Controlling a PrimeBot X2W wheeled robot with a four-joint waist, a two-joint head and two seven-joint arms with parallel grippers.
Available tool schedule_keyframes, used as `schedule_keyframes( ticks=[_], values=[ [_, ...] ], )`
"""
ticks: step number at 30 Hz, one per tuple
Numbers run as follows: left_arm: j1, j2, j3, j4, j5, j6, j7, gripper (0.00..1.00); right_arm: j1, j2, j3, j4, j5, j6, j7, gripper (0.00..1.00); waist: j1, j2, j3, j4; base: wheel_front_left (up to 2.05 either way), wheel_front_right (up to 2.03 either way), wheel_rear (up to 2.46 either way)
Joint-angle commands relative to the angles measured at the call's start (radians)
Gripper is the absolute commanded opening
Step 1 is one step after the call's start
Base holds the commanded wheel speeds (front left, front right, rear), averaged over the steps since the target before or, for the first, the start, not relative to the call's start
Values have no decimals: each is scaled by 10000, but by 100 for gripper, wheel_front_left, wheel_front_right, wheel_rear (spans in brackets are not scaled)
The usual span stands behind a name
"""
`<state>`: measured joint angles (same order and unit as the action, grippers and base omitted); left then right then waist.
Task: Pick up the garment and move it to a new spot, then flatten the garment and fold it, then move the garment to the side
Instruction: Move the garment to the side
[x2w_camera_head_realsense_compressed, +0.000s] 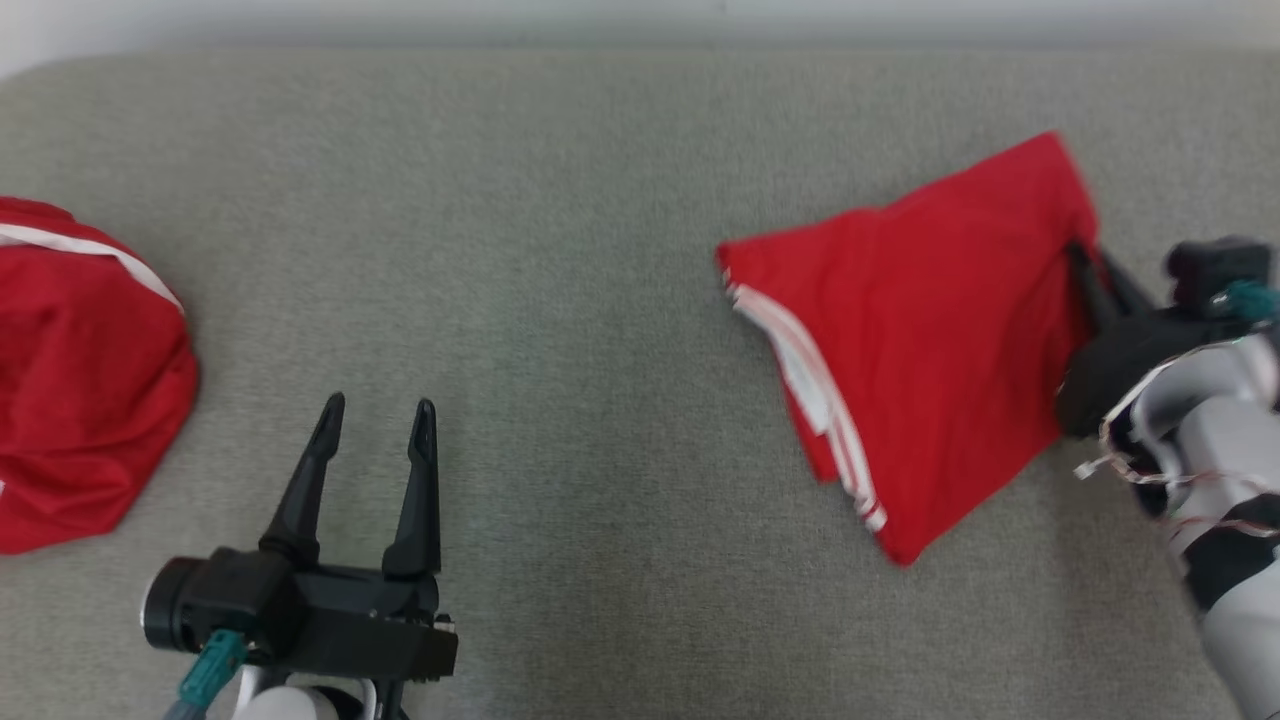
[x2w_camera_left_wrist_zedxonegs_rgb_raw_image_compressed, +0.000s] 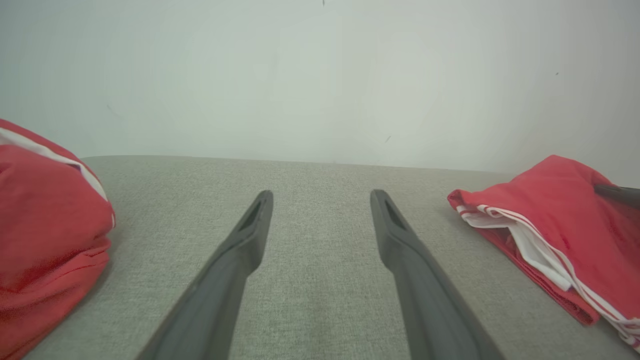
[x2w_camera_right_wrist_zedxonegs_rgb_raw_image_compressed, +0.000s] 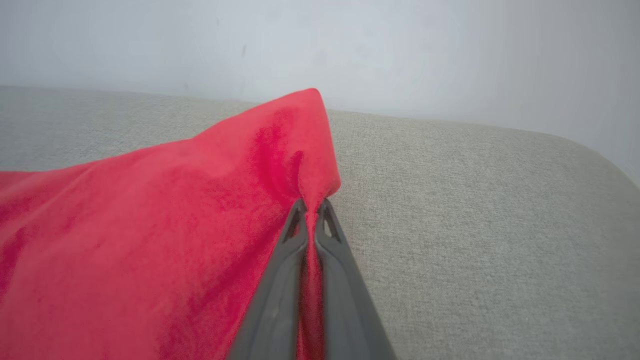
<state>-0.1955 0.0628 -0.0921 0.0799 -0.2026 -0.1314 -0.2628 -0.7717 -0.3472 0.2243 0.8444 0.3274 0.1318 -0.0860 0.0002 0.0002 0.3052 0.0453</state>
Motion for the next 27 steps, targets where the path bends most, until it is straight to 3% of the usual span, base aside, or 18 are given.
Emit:
schedule_keyframes(
  ticks=[1, 15, 27],
  values=[
    [-256, 135, -9, -122, 84, 16, -29, 100, -297, -238, -66, 10, 106, -26, -75, 0, -2, -2, 988, -566, 0, 0, 0],
    [-875, 1123, 174, -1167, 248, 17, -29, 100, -1968, -2208, -294, -185, 33, -26, -138, 0, -2, -2, 2721, -2145, 0, 0, 0],
    [-542, 1443, 379, -1805, 324, 17, -29, 100, -2981, -3466, -561, -1067, -254, -26, 624, 0, -2, -2, 3220, -2667, 0, 0, 0]
  ],
)
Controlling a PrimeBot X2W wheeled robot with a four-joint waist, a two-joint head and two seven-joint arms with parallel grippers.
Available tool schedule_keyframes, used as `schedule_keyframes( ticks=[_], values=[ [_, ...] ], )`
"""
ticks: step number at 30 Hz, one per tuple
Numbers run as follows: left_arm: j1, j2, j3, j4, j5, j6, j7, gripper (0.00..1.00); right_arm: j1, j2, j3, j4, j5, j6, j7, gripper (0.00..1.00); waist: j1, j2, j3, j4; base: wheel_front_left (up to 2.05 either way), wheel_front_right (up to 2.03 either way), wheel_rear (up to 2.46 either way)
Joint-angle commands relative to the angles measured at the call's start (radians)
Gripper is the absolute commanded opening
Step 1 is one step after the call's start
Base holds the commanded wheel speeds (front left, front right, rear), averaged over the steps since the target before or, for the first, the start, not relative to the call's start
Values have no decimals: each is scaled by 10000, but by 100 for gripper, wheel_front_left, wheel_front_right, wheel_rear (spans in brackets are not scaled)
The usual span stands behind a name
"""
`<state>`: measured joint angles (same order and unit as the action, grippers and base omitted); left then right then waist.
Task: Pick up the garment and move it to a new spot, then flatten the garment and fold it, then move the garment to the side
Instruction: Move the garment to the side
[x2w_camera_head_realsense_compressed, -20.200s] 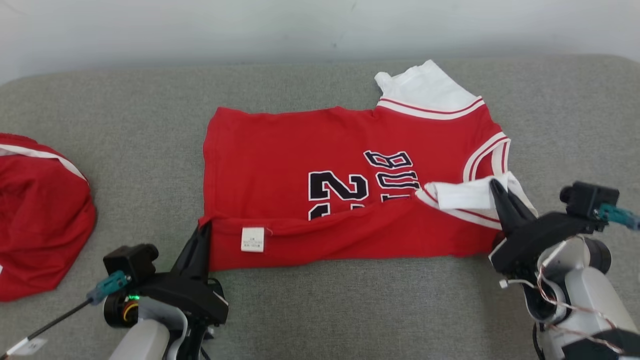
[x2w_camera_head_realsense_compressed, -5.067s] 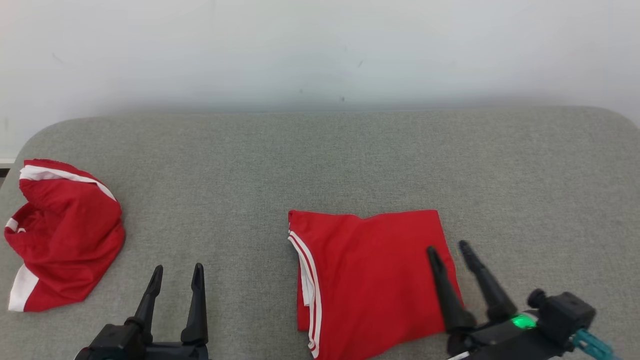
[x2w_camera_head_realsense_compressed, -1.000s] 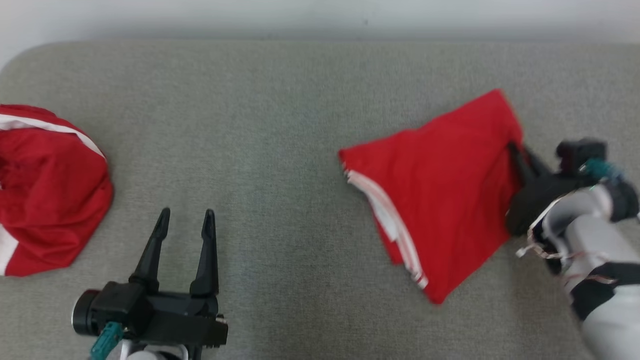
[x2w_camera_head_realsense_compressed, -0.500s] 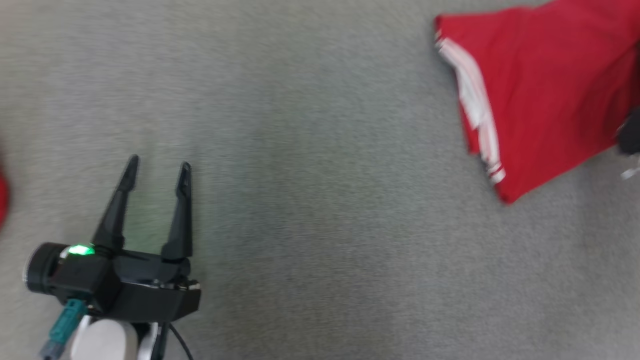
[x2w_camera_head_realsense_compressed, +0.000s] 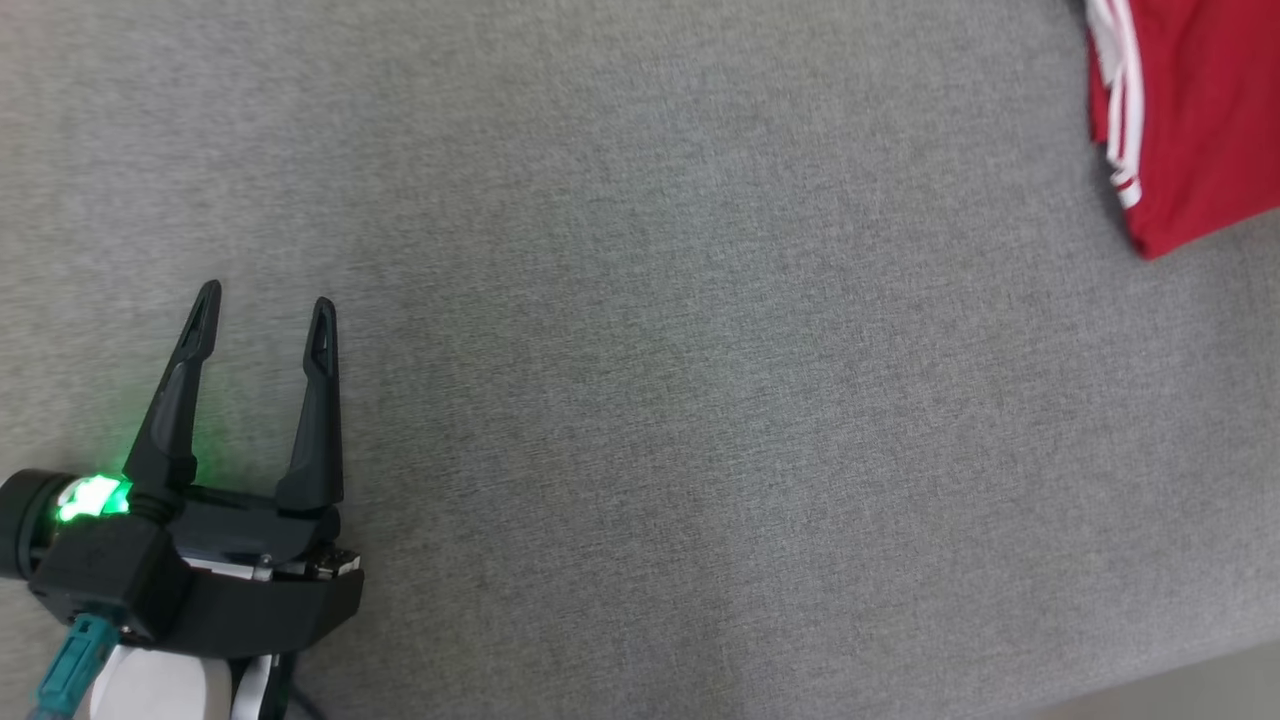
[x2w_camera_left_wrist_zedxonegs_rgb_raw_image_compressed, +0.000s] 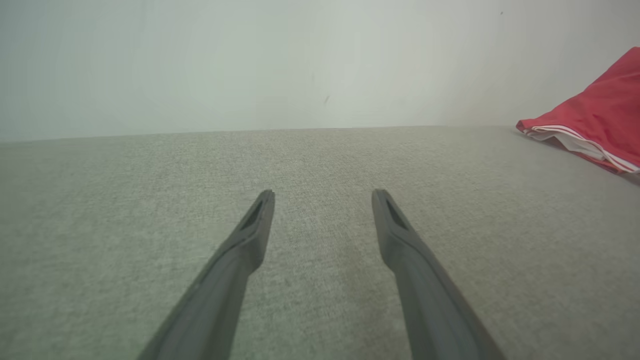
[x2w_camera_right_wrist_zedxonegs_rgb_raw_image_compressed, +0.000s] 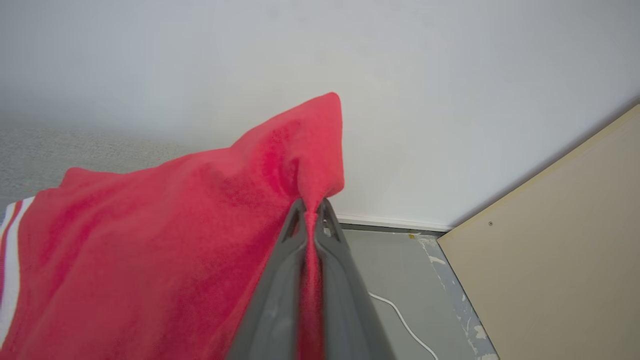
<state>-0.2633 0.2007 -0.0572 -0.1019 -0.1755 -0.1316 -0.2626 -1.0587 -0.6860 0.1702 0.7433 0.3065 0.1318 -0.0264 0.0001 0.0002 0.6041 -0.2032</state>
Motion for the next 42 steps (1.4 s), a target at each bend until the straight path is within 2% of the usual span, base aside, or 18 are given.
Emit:
schedule_keyframes(
  ticks=[1, 7, 8, 9, 10, 19, 22, 31, 42],
  values=[
    [120, 67, 23, 1, 67, 19, -29, 100, -149, -119, -36, -81, -75, -26, 106, 0, -1, -2, 264, -170, 0, 0, 0],
    [-83, 29, -56, -45, 101, 19, -23, 100, -356, -169, -252, 87, -366, -26, 349, 0, -1, -2, 467, -21, 0, 0, 0],
    [-113, 4, -66, -42, 105, 19, -23, 100, -406, -184, -317, 127, -490, -26, 274, 17, -1, -2, 487, 9, 0, 0, 0],
    [-128, -17, -72, -43, 109, 19, -23, 100, -443, -191, -381, 172, -597, -26, 194, 92, -1, -2, 499, 36, 0, 0, 0],
    [-139, -30, -77, -37, 117, 19, -23, 100, -449, -163, -447, 250, -692, -26, 159, 100, -1, -2, 499, 61, 0, 0, 0],
    [69, -232, -14, -4, 43, 19, -24, 100, -368, 182, -827, 209, -1308, -26, -437, 100, -1, -2, 4, 228, 0, 0, 0],
    [222, -383, 42, 64, 20, 19, -29, 100, -162, 459, -863, 19, -1403, -26, -748, 100, -1, -2, -458, 356, 0, 0, 0],
    [970, -827, 389, 568, -89, 20, -30, 100, 1067, 1835, -591, -811, -1199, -26, -1775, 100, -1, -2, -2283, 1016, 0, 0, 0],
    [1616, -1154, 548, 1259, -282, 20, -29, 100, 4085, 3399, -851, -2137, -932, -26, -2058, 100, -1, -2, -3886, 2065, 0, 0, 0]
  ],
)
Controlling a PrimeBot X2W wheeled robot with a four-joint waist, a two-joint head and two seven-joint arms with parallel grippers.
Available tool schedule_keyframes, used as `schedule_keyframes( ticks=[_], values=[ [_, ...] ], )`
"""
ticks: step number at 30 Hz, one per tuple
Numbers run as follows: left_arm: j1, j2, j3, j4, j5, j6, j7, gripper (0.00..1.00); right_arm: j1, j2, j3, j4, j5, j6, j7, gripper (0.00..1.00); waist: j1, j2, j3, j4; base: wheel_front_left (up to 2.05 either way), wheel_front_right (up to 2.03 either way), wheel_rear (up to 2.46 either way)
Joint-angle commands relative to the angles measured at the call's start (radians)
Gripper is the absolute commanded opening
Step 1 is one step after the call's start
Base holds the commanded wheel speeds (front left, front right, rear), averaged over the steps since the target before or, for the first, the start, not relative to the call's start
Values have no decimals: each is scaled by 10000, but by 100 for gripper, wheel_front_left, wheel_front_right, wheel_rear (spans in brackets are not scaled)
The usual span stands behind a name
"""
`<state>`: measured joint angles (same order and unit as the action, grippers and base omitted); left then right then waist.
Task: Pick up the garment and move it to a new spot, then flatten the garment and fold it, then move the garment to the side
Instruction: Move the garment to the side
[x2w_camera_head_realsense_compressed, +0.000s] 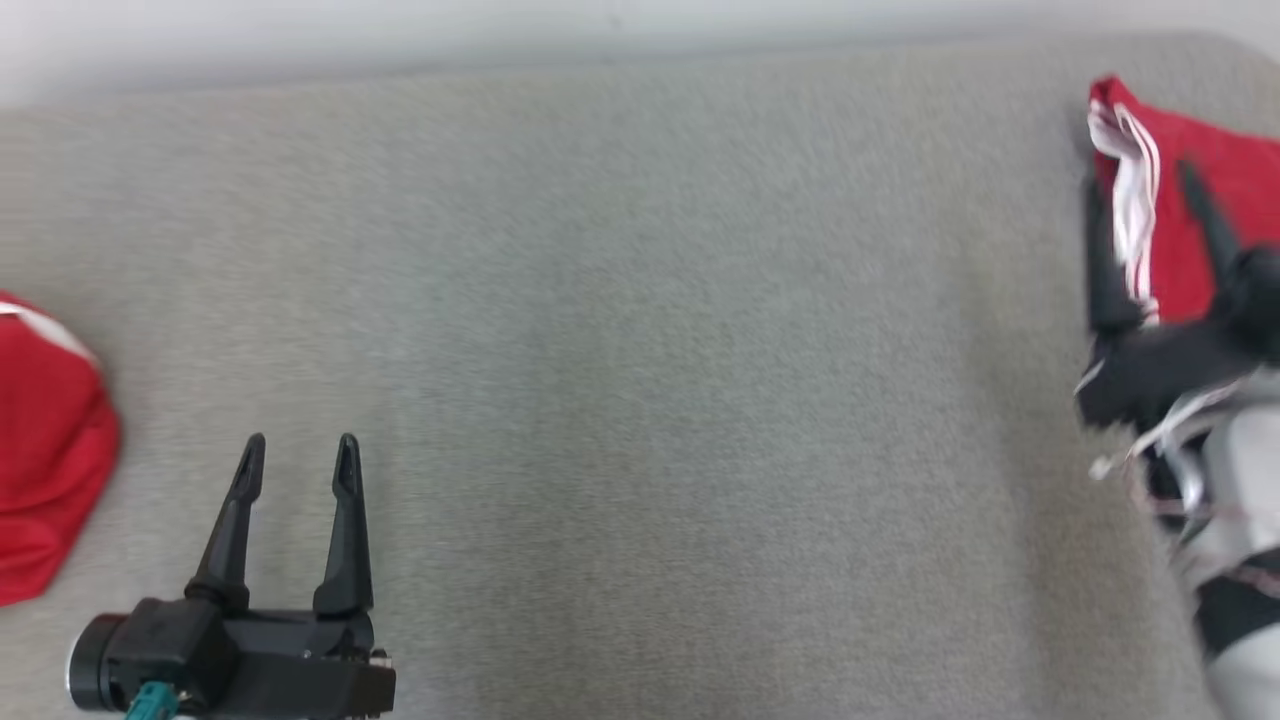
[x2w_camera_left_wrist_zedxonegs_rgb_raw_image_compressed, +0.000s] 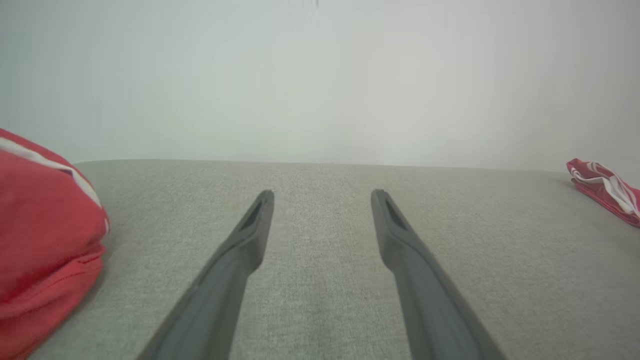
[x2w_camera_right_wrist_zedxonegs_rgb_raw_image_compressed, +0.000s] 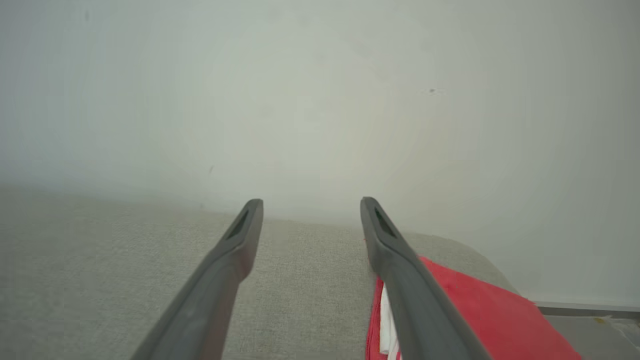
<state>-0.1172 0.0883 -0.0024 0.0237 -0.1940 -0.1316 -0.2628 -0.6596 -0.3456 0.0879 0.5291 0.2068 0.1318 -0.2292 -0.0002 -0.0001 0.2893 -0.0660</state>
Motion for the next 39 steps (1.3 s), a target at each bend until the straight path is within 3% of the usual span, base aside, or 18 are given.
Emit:
schedule_keyframes(
  ticks=[1, 8, 21, 39],
  values=[
    [213, -40, 31, 75, -118, 20, -29, 100, 368, 107, -53, -171, 67, -26, -31, 100, 2, 1, -830, 750, 0, 0, 0],
    [572, -113, 141, 492, -134, 20, -29, 100, 2704, 952, -375, -1429, 304, -26, 90, 100, 2, 1, -1642, 1075, 0, 0, 0],
    [1210, -164, 287, 776, 21, 20, -29, 100, 5889, 2172, -812, -3769, 378, -26, 574, 100, 2, 1, -2299, 975, 0, 0, 0],
    [1608, -170, 169, 1033, 68, 20, -28, 100, 7251, 2729, -897, -4399, 246, -26, 688, 100, 2, 1, -2710, 706, 0, 0, 0]
  ],
)
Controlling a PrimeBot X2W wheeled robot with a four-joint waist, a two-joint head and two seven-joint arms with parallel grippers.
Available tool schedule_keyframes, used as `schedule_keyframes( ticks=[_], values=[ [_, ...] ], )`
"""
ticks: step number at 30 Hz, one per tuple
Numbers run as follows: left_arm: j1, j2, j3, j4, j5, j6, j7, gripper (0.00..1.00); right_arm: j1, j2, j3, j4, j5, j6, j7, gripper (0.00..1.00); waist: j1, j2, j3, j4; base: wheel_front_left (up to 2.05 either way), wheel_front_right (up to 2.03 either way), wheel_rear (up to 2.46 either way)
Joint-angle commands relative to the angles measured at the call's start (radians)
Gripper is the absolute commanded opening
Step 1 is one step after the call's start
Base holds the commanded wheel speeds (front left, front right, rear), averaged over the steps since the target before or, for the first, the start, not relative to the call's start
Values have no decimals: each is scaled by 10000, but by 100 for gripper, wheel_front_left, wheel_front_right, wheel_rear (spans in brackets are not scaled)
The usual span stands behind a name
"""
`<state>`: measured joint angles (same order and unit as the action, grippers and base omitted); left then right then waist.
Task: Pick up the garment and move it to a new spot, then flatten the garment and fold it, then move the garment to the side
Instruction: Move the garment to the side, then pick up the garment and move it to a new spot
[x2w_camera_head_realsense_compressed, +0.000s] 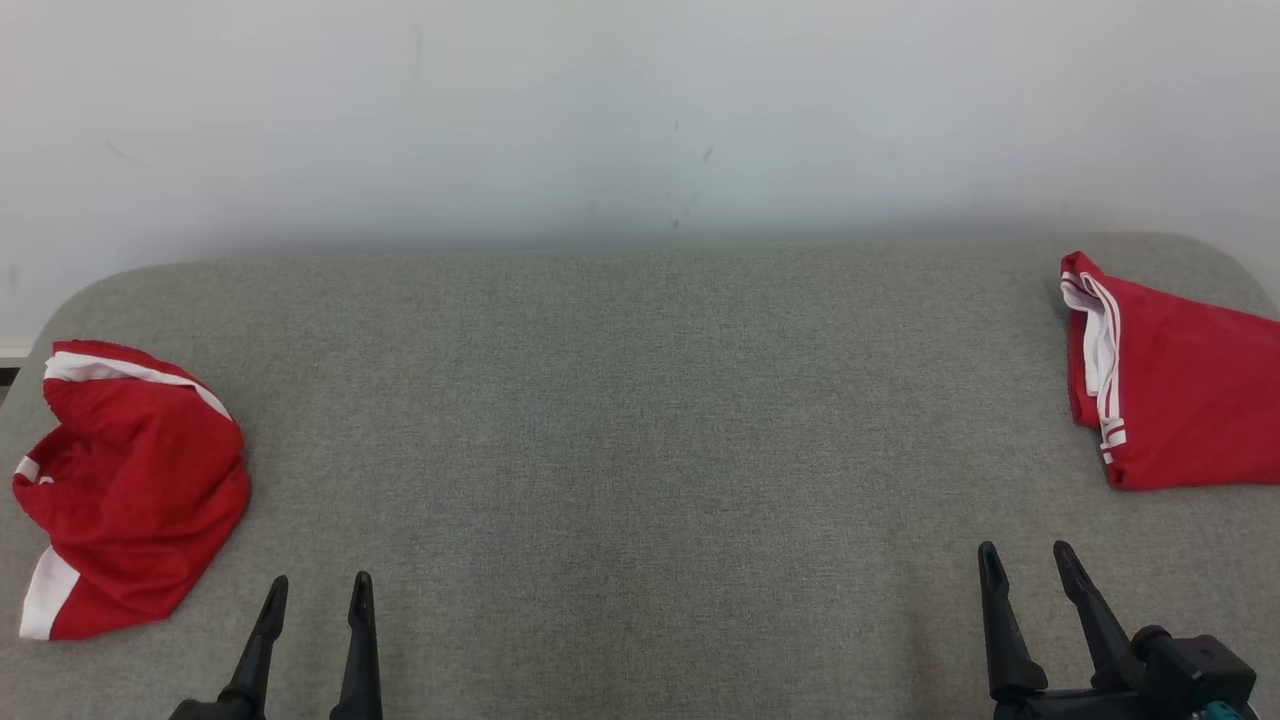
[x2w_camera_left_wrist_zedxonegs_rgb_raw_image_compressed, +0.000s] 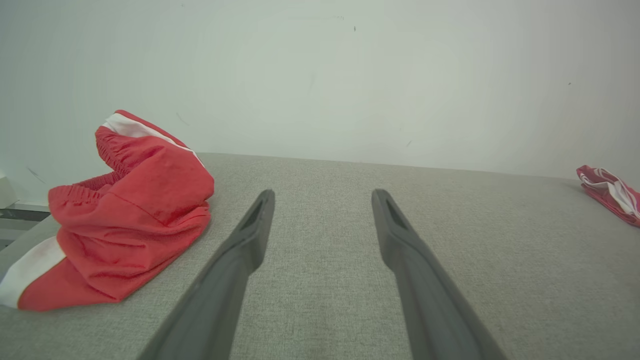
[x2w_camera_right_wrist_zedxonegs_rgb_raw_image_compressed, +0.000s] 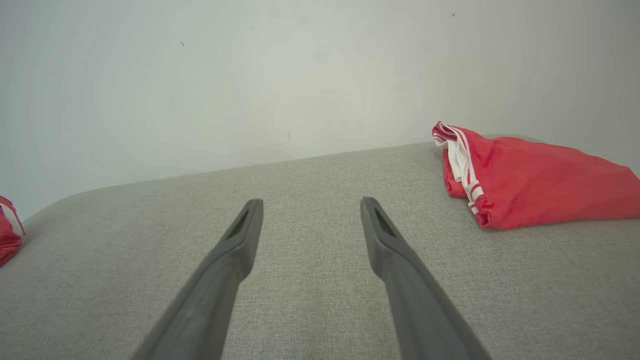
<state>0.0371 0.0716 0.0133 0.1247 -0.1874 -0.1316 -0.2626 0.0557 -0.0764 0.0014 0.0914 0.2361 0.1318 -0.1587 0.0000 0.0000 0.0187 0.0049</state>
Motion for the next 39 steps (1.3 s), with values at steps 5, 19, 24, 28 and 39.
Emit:
schedule_keyframes(
  ticks=[5, 19, 24, 28, 39],
  values=[
    [118, 17, -15, 42, 12, 20, -30, 100, 175, 79, -68, -64, -105, -26, -27, 100, 0, 0, -14, 0, 0, 0, 0],
    [-38, 12, -20, 67, 35, 20, -30, 100, 266, 136, -116, -79, -161, -26, -21, 100, 0, 0, -13, 295, 0, 0, 0],
    [-156, 33, -30, 99, 51, 20, -30, 100, 284, 174, -168, -72, -119, -26, -63, 100, 0, 0, 20, 844, 0, 0, 0],
    [-114, 69, 84, 134, 60, 21, -30, 100, 287, 199, -160, 0, -59, -26, -104, 100, 0, 0, 67, 1444, 0, 0, 0],
    [-198, 67, 412, 200, -2, 22, -29, 100, 205, 227, -206, 67, -119, -26, -131, 100, 0, 0, 218, 3273, 0, 0, 0]
  ],
)
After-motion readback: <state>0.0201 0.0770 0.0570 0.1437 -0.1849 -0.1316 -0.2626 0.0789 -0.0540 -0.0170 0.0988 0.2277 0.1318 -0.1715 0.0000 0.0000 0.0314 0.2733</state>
